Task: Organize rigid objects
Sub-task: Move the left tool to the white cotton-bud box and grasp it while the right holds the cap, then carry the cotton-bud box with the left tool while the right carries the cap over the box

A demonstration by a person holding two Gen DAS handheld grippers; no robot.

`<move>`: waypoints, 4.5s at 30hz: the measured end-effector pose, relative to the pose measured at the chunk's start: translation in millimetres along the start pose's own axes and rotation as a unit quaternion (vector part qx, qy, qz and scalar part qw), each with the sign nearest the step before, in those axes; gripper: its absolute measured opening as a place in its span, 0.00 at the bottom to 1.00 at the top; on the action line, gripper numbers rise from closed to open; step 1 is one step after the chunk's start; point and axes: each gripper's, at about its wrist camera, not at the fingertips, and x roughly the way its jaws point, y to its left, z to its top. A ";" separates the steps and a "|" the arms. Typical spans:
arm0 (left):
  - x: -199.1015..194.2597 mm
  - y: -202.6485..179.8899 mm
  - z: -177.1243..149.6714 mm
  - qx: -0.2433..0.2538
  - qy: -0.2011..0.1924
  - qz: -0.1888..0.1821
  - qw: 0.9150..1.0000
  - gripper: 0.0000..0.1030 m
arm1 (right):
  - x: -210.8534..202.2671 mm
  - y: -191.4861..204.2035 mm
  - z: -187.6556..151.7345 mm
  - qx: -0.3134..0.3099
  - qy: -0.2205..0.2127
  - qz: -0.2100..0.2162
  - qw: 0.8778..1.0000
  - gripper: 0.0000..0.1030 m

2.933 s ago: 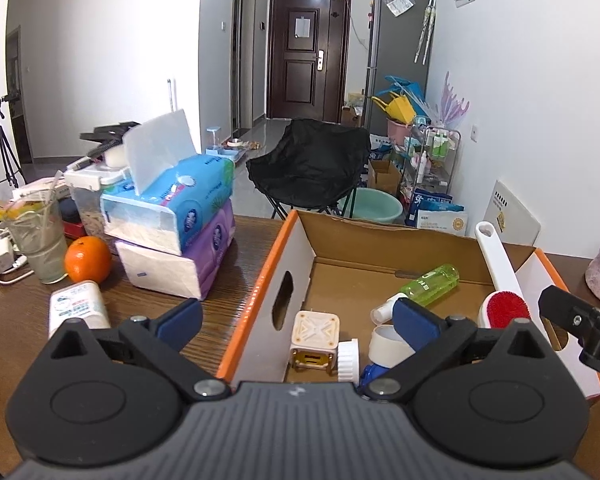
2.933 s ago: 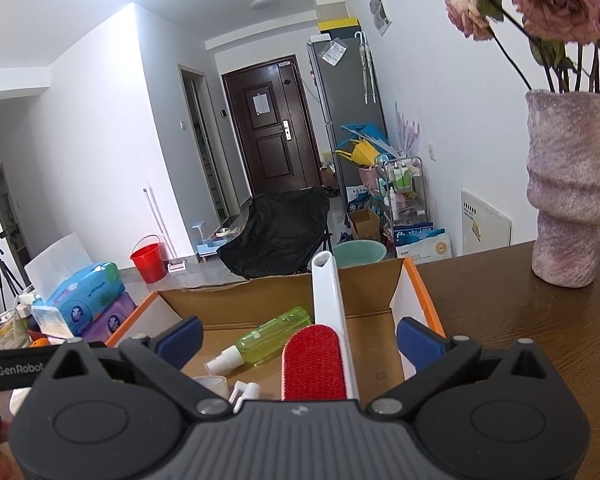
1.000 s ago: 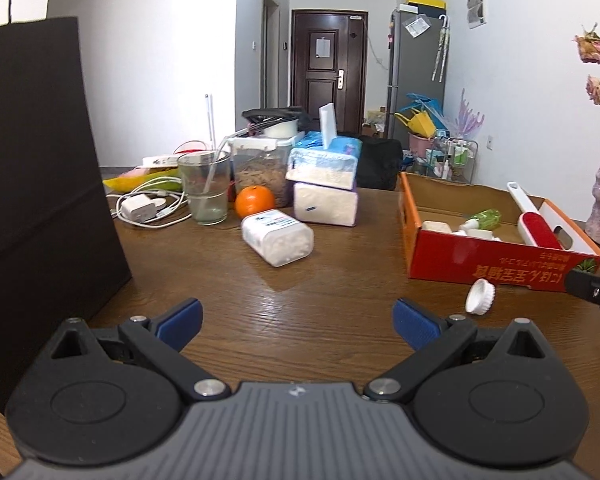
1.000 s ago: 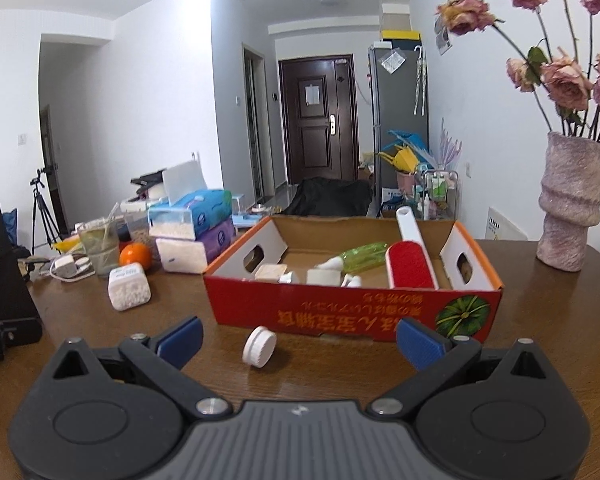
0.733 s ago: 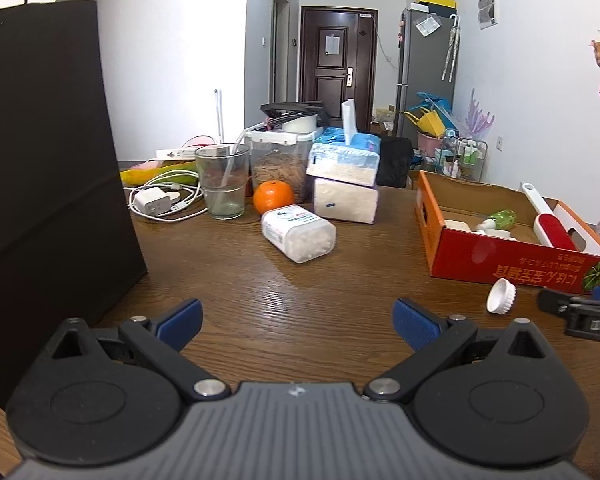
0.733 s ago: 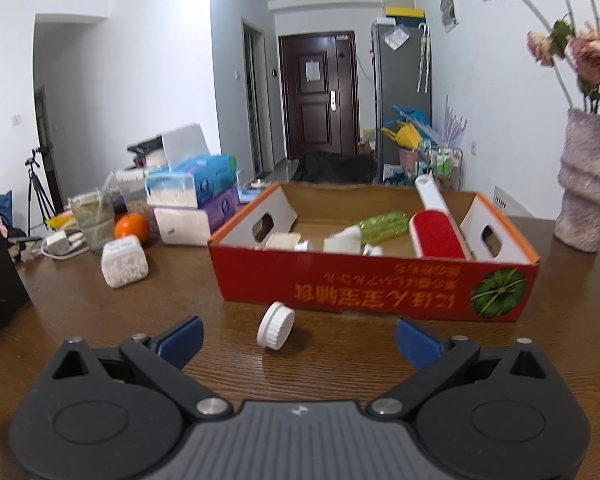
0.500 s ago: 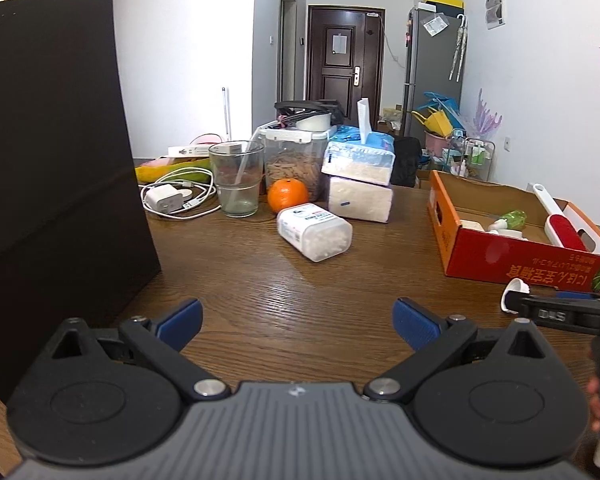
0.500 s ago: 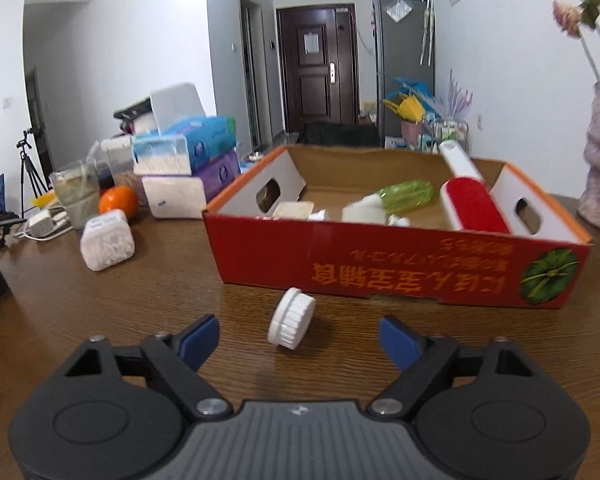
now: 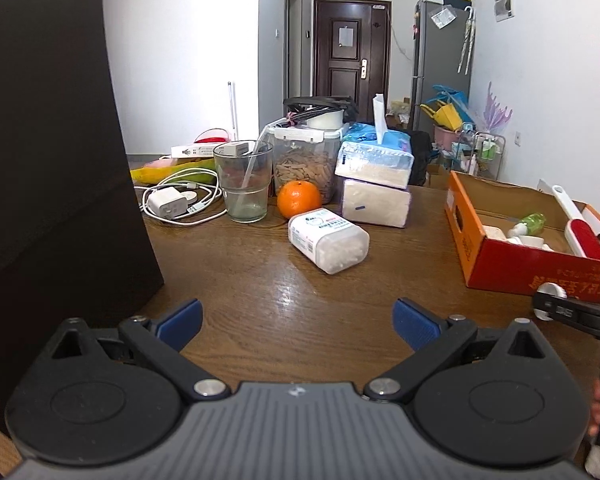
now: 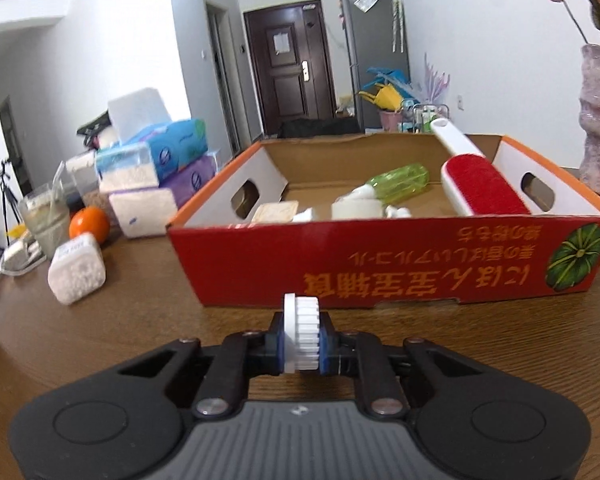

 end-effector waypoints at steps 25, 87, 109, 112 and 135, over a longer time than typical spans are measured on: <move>82.6 -24.0 60.9 -0.020 0.015 0.009 1.000 1.00 | -53.1 -72.8 16.2 0.038 -0.080 -0.013 0.996 0.14; 225.9 -48.7 56.5 -0.041 0.102 0.039 0.993 1.00 | -10.5 -42.5 24.3 -0.037 -0.051 -0.012 0.998 0.14; 192.8 -47.4 42.7 -0.025 0.074 0.001 0.997 0.64 | -15.5 -44.1 22.8 -0.034 -0.057 -0.010 0.998 0.14; 183.5 -47.1 41.6 -0.024 0.065 -0.002 0.998 0.64 | -17.9 -43.8 22.8 -0.034 -0.059 -0.009 0.998 0.14; 74.3 -60.3 13.8 -0.010 -0.003 -0.021 1.000 0.64 | -51.7 -46.5 15.1 -0.024 -0.074 0.005 0.997 0.14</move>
